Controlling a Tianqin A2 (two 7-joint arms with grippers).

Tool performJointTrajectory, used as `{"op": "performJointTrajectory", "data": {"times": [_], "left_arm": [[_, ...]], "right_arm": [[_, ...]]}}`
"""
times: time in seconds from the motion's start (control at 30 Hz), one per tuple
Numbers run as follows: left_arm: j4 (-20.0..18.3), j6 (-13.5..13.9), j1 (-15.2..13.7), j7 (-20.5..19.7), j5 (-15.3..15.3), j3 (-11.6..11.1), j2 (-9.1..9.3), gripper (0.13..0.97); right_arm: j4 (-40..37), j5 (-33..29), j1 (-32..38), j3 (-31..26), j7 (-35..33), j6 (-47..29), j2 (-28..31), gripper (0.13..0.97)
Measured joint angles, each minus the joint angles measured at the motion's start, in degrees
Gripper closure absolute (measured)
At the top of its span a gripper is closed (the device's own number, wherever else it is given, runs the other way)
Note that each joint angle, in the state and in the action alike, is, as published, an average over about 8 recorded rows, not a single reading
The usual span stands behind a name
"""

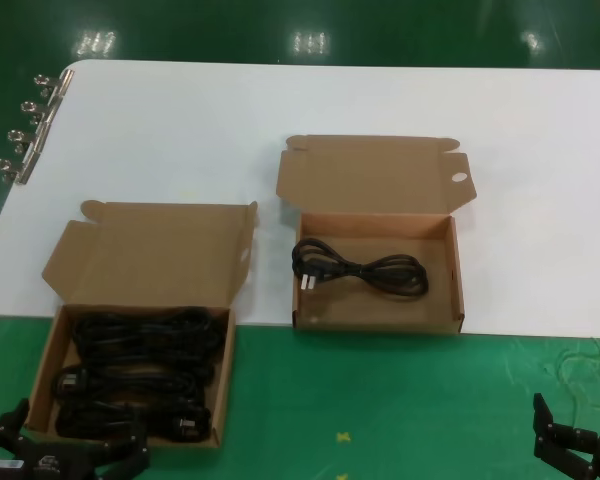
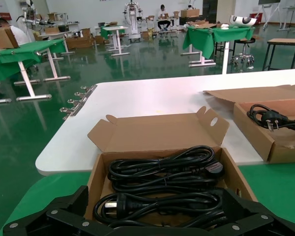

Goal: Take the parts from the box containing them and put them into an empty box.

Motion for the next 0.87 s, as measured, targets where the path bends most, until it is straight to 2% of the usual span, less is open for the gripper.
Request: {"op": "performJointTrajectory", "data": {"times": [0.87], "left_arm": [[0.0, 0.0, 0.0, 0.0, 0.0, 0.0, 0.0, 0.132]], "right_arm": [[0.0, 0.0, 0.0, 0.0, 0.0, 0.0, 0.0, 0.129]]}}
